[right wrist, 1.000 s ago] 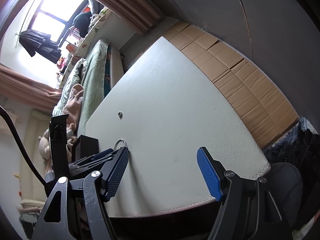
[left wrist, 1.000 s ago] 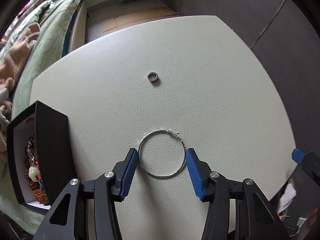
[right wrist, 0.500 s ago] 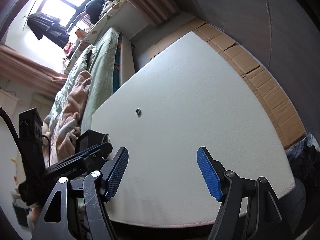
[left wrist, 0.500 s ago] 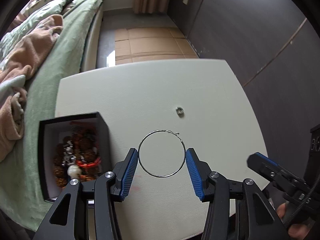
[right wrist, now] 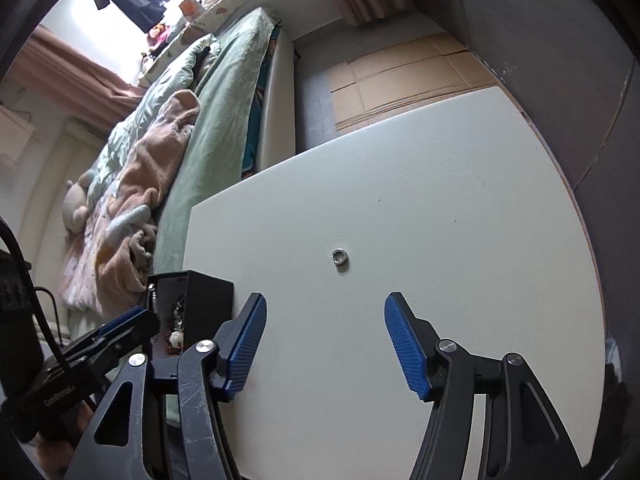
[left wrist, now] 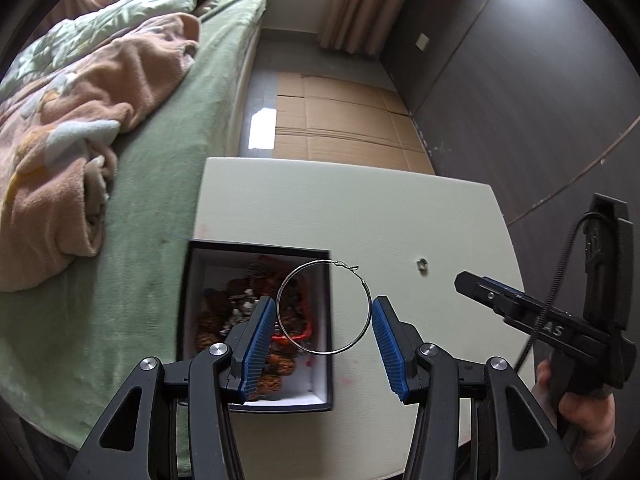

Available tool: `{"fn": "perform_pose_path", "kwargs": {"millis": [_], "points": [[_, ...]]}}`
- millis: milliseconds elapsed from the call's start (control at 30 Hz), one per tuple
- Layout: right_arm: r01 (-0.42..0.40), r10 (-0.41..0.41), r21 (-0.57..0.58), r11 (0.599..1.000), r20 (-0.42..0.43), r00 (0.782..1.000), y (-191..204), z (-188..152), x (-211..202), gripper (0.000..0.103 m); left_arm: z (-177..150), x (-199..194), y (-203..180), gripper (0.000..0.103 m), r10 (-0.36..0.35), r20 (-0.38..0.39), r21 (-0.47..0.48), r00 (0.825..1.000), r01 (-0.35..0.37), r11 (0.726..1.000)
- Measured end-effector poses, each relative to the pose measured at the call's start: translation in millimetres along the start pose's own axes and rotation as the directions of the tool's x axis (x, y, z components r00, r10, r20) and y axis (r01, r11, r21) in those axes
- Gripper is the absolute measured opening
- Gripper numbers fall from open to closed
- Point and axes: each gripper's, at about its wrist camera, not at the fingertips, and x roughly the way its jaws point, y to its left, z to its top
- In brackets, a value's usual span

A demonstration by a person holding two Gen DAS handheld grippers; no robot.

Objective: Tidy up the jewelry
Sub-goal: 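Lower the hoop into the box with the left gripper while the right grasps the small silver ring, then carry the small silver ring into the box and open the right gripper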

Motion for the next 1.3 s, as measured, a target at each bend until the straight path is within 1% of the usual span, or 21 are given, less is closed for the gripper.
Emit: {"fn": "perform_pose_path", "kwargs": {"millis": [133, 200, 300, 333, 367, 400, 433, 567, 633, 733, 833, 967, 1033, 1133, 1167, 1200, 1233, 1267, 1300], "points": [[0.063, -0.066, -0.058, 0.996, -0.042, 0.997, 11.1, 7.2, 20.1, 0.054, -0.5, -3.9, 18.7, 0.051, 0.01, 0.006, -0.038, 1.0, -0.01, 0.999], [0.083, -0.087, -0.074, 0.994, -0.059, 0.994, 14.2, 9.8, 28.2, 0.049, 0.7, -5.5, 28.9, 0.051, 0.012, 0.008, -0.059, 1.0, -0.011, 0.998], [0.133, -0.141, -0.112, 0.985, -0.067, 0.988, 20.0, 14.1, 38.8, 0.047, 0.8, -7.9, 40.6, 0.051, 0.013, 0.011, -0.086, 1.0, -0.012, 0.996], [0.147, -0.157, -0.123, 0.981, -0.07, 0.985, 21.5, 15.2, 42.1, 0.047, 1.3, -9.1, 44.9, 0.051, 0.013, 0.012, -0.094, 1.0, -0.012, 0.995], [0.164, -0.175, -0.137, 0.977, -0.074, 0.982, 23.4, 16.2, 45.4, 0.043, 0.9, -10.5, 48.7, 0.051, 0.013, 0.014, -0.102, 1.0, -0.012, 0.995], [0.18, -0.193, -0.151, 0.972, -0.078, 0.978, 25.4, 17.7, 48.6, 0.038, 0.3, -11.8, 52.3, 0.051, 0.013, 0.016, -0.11, 1.0, -0.011, 0.994], [0.197, -0.212, -0.164, 0.967, -0.079, 0.974, 26.9, 19.0, 51.7, 0.036, -0.1, -12.8, 55.5, 0.051, 0.013, 0.017, -0.117, 1.0, -0.011, 0.993], [0.255, -0.276, -0.199, 0.946, -0.088, 0.957, 27.6, 21.3, 61.9, 0.035, -2.0, -17.6, 66.0, 0.052, 0.012, 0.022, -0.138, 1.0, -0.009, 0.99], [0.278, -0.303, -0.213, 0.937, -0.093, 0.949, 27.2, 21.5, 66.4, 0.028, -2.8, -19.4, 68.3, 0.052, 0.01, 0.025, -0.144, 1.0, -0.007, 0.99], [0.316, -0.345, -0.252, 0.915, -0.08, 0.935, 31.7, 22.1, 67.4, 0.013, -3.6, -21.5, 69.6, 0.052, 0.006, 0.027, -0.149, 1.0, -0.002, 0.989], [0.309, -0.334, -0.243, 0.919, -0.068, 0.94, 32.9, 23.9, 62.0, 0.012, -3.1, -20.6, 67.0, 0.052, -0.002, 0.022, -0.139, 1.0, 0.004, 0.99], [0.257, -0.273, -0.236, 0.937, -0.036, 0.961, 41.6, 21.0, 44.3, 0.012, 0.7, -12.7, 61.1, 0.052, -0.013, 0.007, -0.132, 1.0, 0.014, 0.991], [0.238, -0.249, -0.236, 0.942, -0.018, 0.968, 48.4, 19.1, 35.0, 0.012, 3.3, -8.7, 58.3, 0.052, -0.019, 0.006, -0.133, 1.0, 0.019, 0.991], [0.2, -0.205, -0.233, 0.952, 0.002, 0.979, 58.0, 14.7, 21.0, 0.012, 8.6, 1.0, 56.5, 0.053, -0.03, -0.015, -0.139, 0.999, 0.028, 0.99], [0.186, -0.19, -0.232, 0.955, 0.007, 0.982, 61.7, 13.1, 17.2, 0.012, 9.7, 4.2, 56.9, 0.056, -0.037, -0.025, -0.145, 0.999, 0.033, 0.989], [0.169, -0.171, -0.23, 0.958, 0.012, 0.985, 64.3, 10.8, 11.7, 0.012, 10.2, 6.6, 57.6, 0.064, -0.043, -0.032, -0.152, 0.999, 0.038, 0.988], [0.159, -0.16, -0.23, 0.96, 0.014, 0.987, 67.4, 9.5, 9.2, 0.012, 10.4, 8.0, 58.9, 0.067, -0.045, -0.033, -0.16, 0.998, 0.039, 0.986], [0.144, -0.144, -0.231, 0.962, 0.017, 0.989, 71.0, 8.1, 6.4, 0.012, 10.0, 8.1, 60.7, 0.073, -0.044, -0.028, -0.167, 0.999, 0.039, 0.985], [0.126, -0.125, -0.233, 0.964, 0.019, 0.992, 73.6, 7.0, 4.0, 0.012, 9.8, 7.5, 61.8, 0.076, -0.047, -0.021, -0.17, 0.999, 0.042, 0.985]]}}
